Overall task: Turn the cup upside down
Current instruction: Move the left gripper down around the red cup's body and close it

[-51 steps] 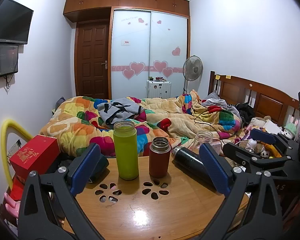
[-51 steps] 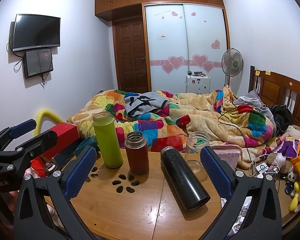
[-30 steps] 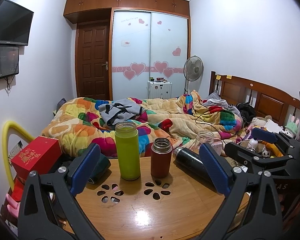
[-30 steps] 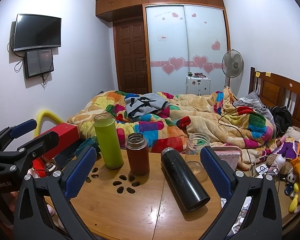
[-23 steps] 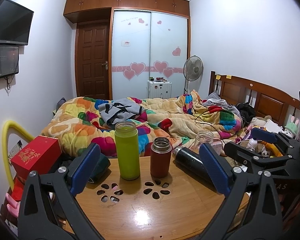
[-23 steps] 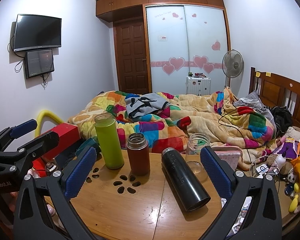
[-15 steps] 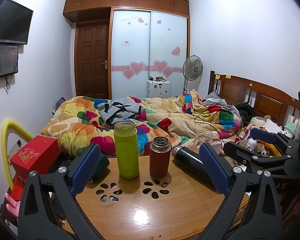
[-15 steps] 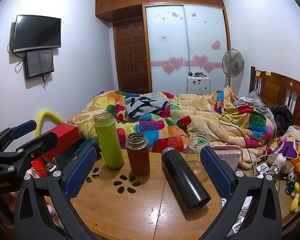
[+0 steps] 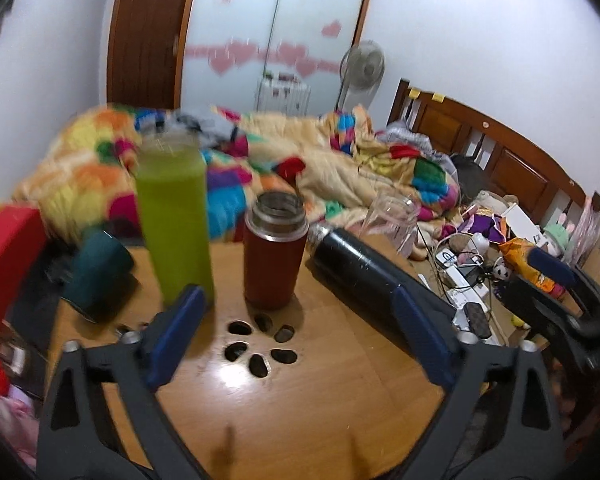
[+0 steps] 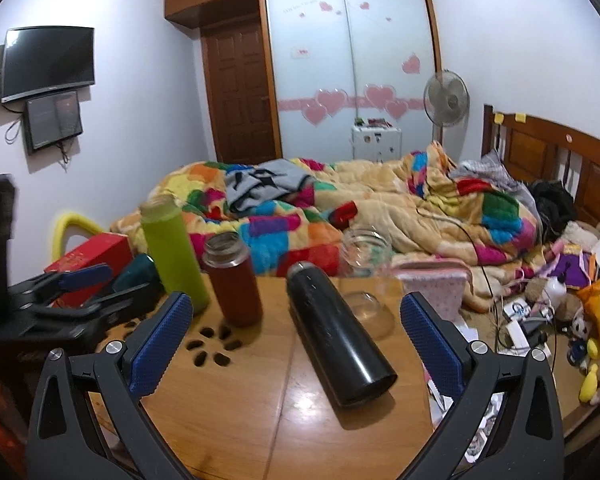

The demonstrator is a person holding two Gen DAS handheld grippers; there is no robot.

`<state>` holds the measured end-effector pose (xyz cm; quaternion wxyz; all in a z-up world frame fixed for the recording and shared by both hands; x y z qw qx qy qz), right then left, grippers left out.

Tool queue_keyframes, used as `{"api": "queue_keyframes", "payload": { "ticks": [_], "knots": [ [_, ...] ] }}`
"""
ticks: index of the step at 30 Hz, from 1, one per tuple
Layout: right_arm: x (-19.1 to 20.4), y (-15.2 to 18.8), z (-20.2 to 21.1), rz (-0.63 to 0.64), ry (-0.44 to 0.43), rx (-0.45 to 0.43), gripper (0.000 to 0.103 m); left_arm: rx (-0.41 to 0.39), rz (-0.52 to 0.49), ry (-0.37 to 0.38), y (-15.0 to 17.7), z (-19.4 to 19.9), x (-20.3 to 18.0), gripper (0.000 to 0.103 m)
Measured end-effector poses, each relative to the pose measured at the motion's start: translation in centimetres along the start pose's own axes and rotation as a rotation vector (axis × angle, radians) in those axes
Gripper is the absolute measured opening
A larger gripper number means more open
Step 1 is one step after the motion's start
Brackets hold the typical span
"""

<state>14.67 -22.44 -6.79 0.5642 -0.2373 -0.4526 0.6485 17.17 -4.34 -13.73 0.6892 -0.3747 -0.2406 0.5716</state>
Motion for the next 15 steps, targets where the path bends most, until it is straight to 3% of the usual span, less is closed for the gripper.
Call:
{"api": "queue_keyframes", "payload": {
  "ticks": [6,12,15],
  "knots": [
    [-3.1,1.5,-1.6,-0.027,0.034,0.044,0.103,0.078,-0.012,-0.051,-0.1,-6.7,0.4,0.083],
    [-5.1,2.8,-3.0,-0.055,0.04,0.089,0.103,0.107,0.014,-0.165,-0.7,-10.7,2.3,0.083],
    [-5.3,3.2,-3.6,-0.057,0.039,0.106,0.103,0.083,0.022,-0.184,-1.5,-11.2,2.9,0.079]
  ]
}}
Point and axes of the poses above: each gripper's, at about its wrist camera, not at the fingertips, and z roughly against the way its jaws point, x to its left, y to its underside, the point moved 10 cm from there along -z, roughly the way its jaws point, and after that the axes turned 9 degrees about -z, right-handed, at the moved point
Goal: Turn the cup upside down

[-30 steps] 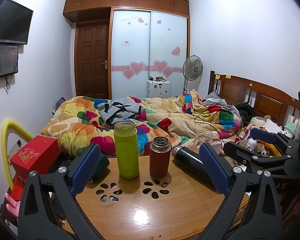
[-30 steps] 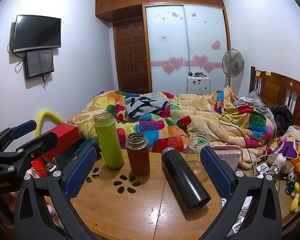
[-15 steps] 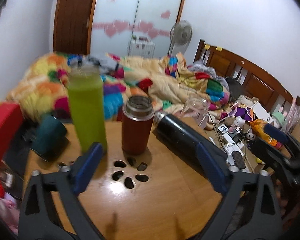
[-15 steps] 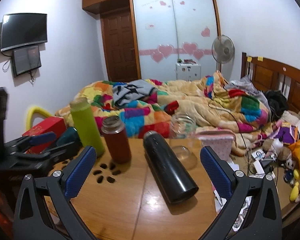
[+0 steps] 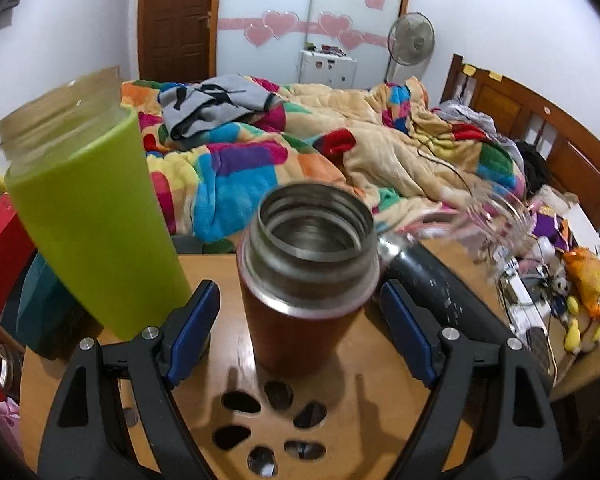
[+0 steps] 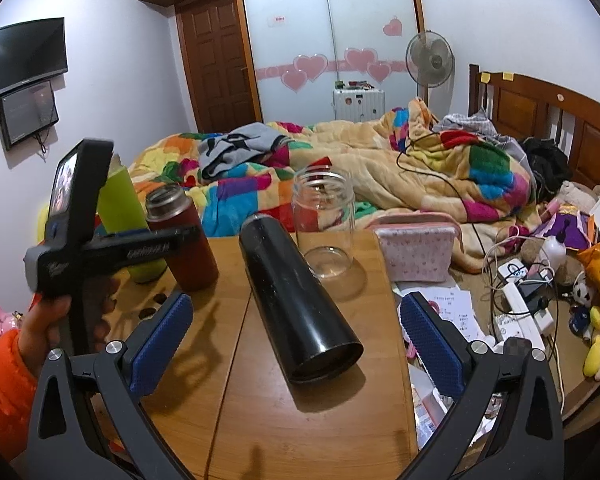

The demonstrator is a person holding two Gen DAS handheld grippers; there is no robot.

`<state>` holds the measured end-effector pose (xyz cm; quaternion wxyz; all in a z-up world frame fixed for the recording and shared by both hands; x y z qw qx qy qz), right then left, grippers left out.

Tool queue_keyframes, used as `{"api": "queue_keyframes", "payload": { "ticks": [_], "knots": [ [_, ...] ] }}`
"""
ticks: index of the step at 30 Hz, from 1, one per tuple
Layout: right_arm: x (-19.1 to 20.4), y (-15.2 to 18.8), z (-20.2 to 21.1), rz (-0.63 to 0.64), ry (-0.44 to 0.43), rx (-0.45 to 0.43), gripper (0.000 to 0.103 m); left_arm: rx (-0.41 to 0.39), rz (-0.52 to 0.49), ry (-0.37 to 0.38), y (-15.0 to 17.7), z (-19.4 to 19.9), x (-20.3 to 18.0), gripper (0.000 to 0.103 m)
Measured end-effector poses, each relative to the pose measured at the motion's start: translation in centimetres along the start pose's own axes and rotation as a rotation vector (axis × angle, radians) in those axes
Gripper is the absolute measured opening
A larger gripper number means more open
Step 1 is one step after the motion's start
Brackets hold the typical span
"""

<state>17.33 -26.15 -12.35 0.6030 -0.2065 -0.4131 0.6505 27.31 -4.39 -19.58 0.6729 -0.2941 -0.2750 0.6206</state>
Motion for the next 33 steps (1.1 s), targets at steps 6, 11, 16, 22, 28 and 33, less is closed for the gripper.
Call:
{"api": "queue_keyframes", "payload": {
  "ticks": [6,11,16,22,28,33],
  "knots": [
    [0.0,1.0,-0.6,0.001,-0.008,0.025,0.103,0.005,-0.006,0.039,-0.1,0.4,-0.2,0.063],
    [0.9,1.9,-0.6,0.007,-0.033,0.043,0.103,0.026,-0.016,0.112,1.7,2.8,-0.7,0.062],
    [2.6,3.1,-0.3,0.048,-0.042,0.069,0.103,0.058,-0.028,0.163,4.6,6.2,-1.0,0.062],
    [4.1,4.7,0.5,0.094,-0.034,0.082,0.103,0.07,-0.035,0.184,7.9,10.3,-0.9,0.062],
    [5.0,6.2,0.8,0.106,-0.027,0.118,0.103,0.098,-0.046,0.179,11.5,12.2,-0.9,0.061],
    [5.6,6.4,0.8,0.103,-0.026,0.135,0.103,0.111,-0.039,0.188,13.2,12.6,-1.0,0.061]
  ]
}}
Point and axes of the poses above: each gripper's, at about its wrist camera, not at the fingertips, and z roughly against the way its jaws point, x to its left, y to its underside, the point moved 10 cm from there along -z, roughly the way its jaws point, and after that the axes turned 9 degrees about -z, right-handed, at the moved point
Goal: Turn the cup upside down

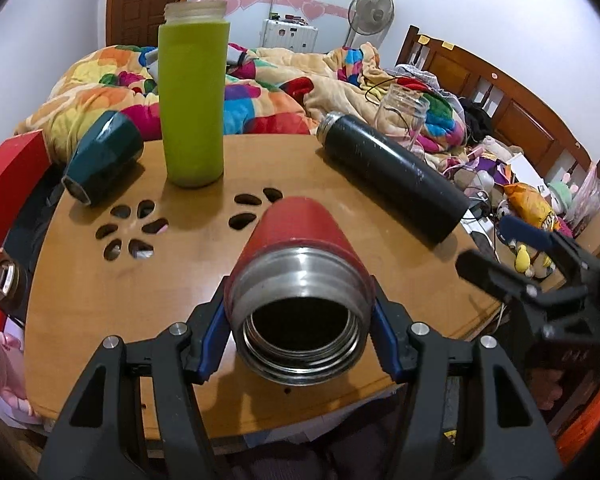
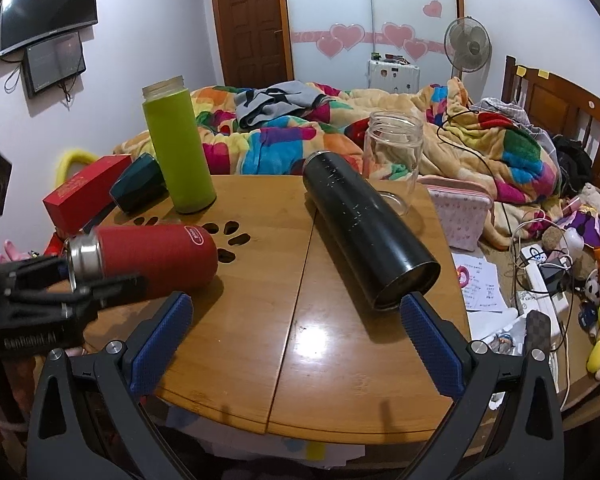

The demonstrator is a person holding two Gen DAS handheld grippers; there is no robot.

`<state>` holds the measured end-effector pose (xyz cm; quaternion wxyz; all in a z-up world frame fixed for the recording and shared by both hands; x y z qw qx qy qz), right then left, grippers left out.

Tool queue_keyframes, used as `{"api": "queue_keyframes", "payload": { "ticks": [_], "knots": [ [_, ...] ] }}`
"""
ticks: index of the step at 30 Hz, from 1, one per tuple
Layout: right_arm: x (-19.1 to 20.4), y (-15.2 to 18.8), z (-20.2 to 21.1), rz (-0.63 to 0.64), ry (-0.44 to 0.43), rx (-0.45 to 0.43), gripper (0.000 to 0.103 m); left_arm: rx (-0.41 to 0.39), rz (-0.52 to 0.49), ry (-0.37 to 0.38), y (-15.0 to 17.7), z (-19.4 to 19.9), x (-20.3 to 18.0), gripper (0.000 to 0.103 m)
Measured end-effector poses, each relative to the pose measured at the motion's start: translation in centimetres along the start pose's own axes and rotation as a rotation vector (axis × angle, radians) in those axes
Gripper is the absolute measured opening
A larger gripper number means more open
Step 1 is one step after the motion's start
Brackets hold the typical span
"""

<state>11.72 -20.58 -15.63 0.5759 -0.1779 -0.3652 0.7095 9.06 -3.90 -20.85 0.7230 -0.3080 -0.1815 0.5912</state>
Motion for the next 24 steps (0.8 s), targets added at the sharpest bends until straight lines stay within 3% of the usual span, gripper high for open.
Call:
{"api": "queue_keyframes", "payload": {
  "ticks": [10,24],
  "knots": [
    [1.4,-0.7,-1.0,0.003,0.006,0.028,0.103,0.035,-0.038,0.017,2.1,-1.0,-0.7,0.061],
    [6.0,0.0,-4.8,-0.02,-0.115,0.155,0.103,0.054,-0.109,-0.007,4.1,-0.7,0.2,0.061]
  ]
}}
Point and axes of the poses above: each gripper's, at about its wrist camera, not at the fingertips, and z roughly against the way its jaws point, x to its left, y to its underside, the point moved 10 cm from there along -z, roughly the way its jaws point, and after that the axes turned 9 degrees about -z, right-handed, at the moved point
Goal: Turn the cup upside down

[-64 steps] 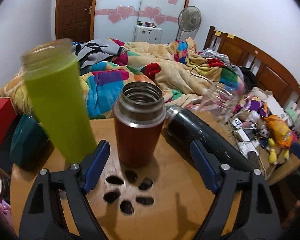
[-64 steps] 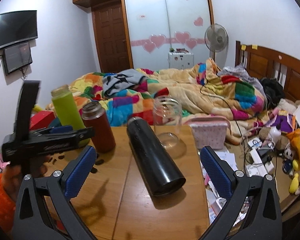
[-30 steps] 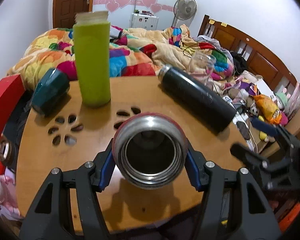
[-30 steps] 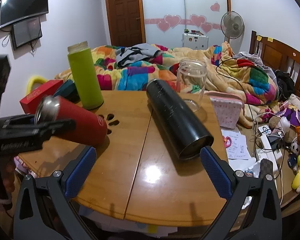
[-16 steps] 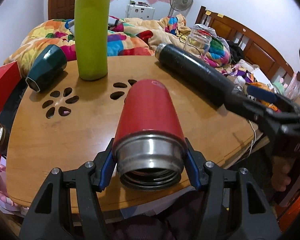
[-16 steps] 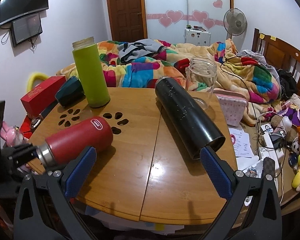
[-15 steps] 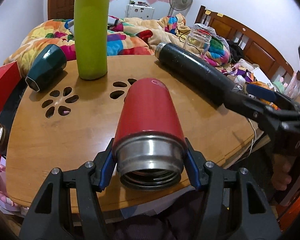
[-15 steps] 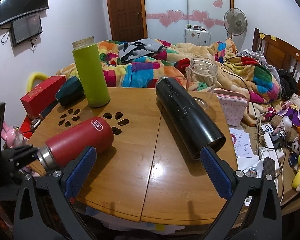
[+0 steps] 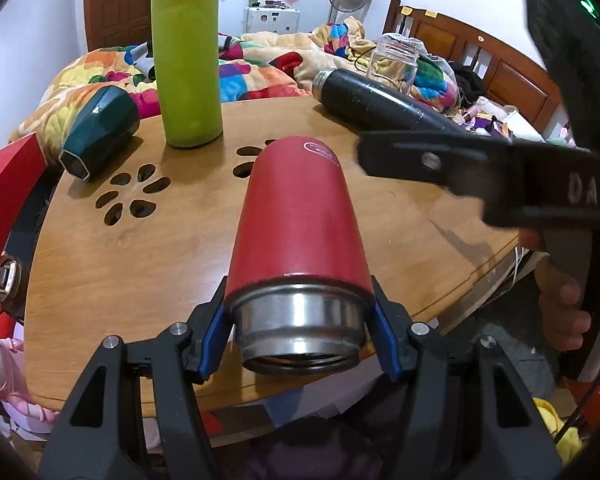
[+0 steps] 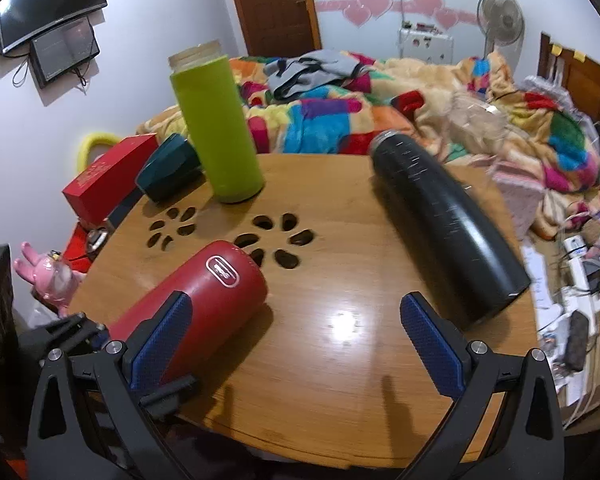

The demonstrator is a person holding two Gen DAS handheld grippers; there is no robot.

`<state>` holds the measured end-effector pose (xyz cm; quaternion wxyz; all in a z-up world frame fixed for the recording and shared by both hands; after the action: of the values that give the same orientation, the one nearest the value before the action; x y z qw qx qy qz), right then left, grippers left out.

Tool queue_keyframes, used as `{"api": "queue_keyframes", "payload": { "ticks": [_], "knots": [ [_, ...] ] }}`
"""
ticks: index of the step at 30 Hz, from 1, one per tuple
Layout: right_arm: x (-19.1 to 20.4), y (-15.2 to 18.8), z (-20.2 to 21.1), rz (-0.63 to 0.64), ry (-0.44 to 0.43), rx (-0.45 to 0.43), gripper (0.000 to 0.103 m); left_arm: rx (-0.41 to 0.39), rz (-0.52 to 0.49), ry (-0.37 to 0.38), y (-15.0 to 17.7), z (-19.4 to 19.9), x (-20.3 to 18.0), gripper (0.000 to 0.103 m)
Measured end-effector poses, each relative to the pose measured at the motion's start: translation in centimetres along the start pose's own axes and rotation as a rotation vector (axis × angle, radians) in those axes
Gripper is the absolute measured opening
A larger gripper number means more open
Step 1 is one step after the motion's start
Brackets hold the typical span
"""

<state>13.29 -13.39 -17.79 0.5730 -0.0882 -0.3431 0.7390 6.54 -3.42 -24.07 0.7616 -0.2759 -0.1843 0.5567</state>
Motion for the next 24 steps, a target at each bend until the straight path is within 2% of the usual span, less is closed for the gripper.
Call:
{"api": "queue_keyframes", "payload": {
  "ticks": [8,14,19,24],
  "knots": [
    [2.7,0.3,-3.2,-0.073,-0.119,0.121,0.1,-0.018,-0.009,0.007,0.1,-0.1,-0.1,0.061],
    [3.5,1.0,-5.6,-0.142,-0.188,0.235,0.09,-0.013,-0.022,0.01,0.5,-0.5,-0.3,0.061],
    [4.6,1.8,-6.9,-0.146,-0.227,0.31,0.081,-0.021,-0.033,0.015,0.4,-0.6,-0.4,0.061],
    [4.7,1.7,-7.3,-0.155,-0.231,0.322,0.081,-0.026,-0.051,0.01,0.3,-0.5,-0.5,0.061]
  ]
}}
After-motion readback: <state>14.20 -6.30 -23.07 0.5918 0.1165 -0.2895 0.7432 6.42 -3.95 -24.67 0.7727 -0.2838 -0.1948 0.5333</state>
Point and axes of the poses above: each gripper's, at about its wrist camera, not at the fingertips, and z roughly against the way its jaws point, x to its left, y to its underside, the point moved 10 cm from there along -z, roughly the way its jaws point, and after that the axes turned 9 degrees about -z, right-handed, at the moved point
